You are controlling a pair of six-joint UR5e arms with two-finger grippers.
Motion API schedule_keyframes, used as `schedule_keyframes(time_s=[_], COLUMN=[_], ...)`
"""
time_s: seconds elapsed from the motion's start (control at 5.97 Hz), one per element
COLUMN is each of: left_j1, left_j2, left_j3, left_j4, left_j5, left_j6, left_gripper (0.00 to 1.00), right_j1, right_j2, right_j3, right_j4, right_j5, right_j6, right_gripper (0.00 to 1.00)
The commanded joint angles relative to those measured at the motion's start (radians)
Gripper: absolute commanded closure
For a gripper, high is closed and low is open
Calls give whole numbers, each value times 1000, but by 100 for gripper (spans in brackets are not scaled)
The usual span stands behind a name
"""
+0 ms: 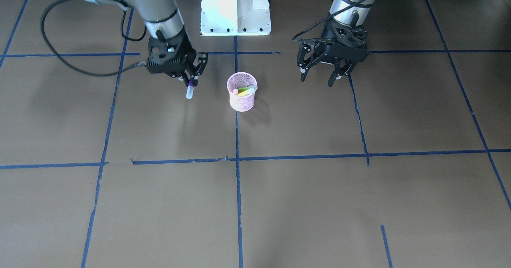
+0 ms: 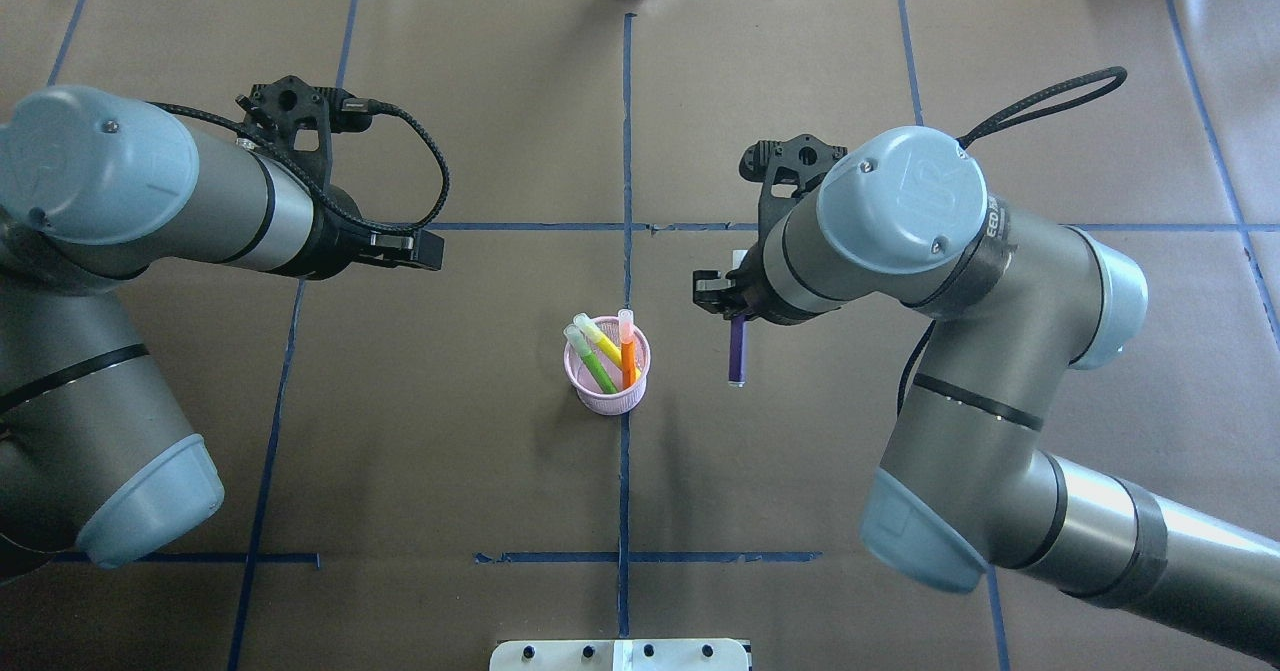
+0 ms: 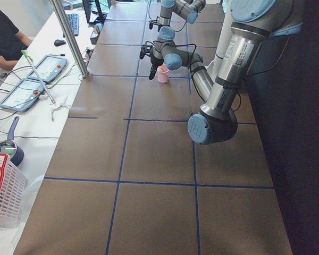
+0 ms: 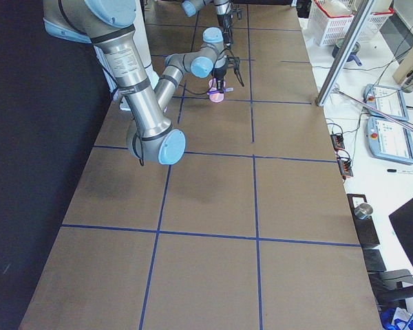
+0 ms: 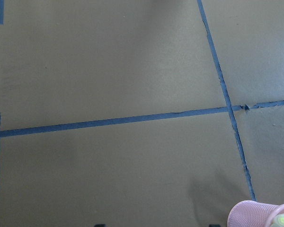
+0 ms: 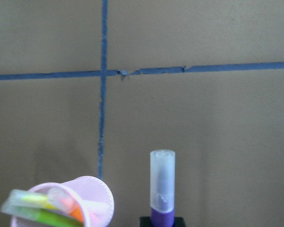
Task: Collect pens into pen holder
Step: 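Carry the purple marker with the right gripper and lower it into the pink cup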
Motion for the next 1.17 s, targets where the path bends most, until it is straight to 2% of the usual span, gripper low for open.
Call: schedule_keyframes(time_s=[0.0,0.17,0.67,0.84,1.0], left_j1=[1,6,7,1,6], left_j2=[1,1,-1,-2,-4], left_j3=[2,5,17,11,13], left_j4=[0,0,-5,-2,0], left_j5=[-2,0,4,3,3], left_j6=[2,2,50,58,58], left_gripper=[21,21,22,22,22], right_j1=[-119,-170,-340,-371,-373], right_j2=[44,39,43,23,16], right_j3=[27,25,41,25,-32], right_j4=[13,84,134,196,279], right_j5=[-246,-378,-813,-866,-920], right_j6=[38,90,170,170,169], right_gripper=[100,100,100,100,100])
